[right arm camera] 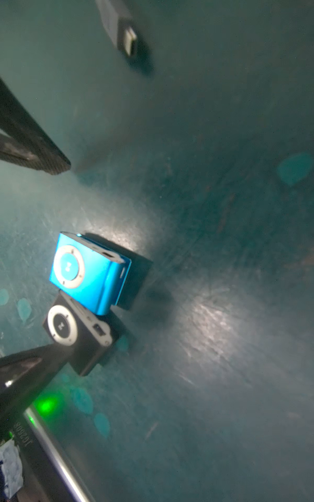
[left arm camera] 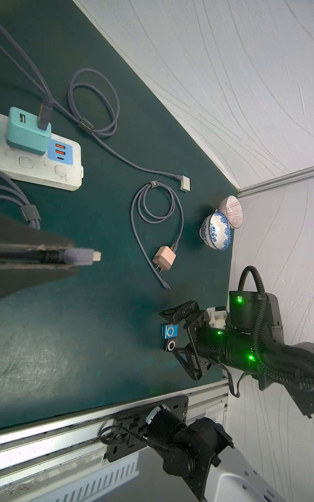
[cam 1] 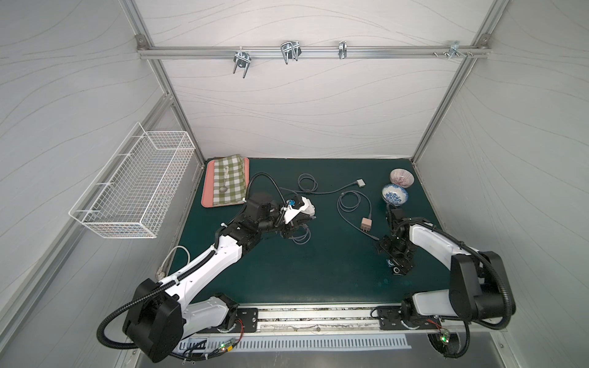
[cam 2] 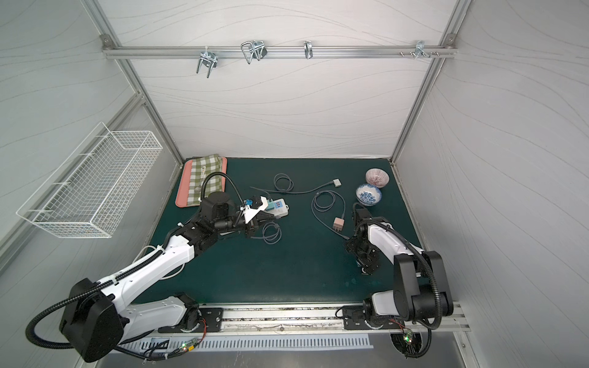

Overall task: Charge mp3
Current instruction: Move the mp3 player to the center of the board.

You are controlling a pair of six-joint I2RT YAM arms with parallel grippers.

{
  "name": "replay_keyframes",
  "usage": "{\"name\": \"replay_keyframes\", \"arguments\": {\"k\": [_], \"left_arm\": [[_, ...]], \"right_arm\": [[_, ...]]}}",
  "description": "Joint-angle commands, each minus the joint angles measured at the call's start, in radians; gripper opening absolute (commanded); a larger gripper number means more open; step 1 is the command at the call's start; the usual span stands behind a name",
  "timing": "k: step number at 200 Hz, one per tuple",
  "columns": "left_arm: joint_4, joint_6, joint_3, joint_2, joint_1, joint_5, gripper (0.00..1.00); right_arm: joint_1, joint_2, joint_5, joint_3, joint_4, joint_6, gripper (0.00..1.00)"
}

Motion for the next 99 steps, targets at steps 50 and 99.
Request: {"name": "replay_keyframes", "arguments": {"k": [50,99], "left_arm": [[0.003,0.023,0.04,0.012,0.014,0.013,0.0],[-0.005,0.03,0.038,0.008,0.017,0.012,0.0]], "right_arm": [[0.116,0.16,0.008,0.154,0.257,-0.182,0.99],[0.209,0.161,0.041,0.214,0.213,-0.251,0.99]]}}
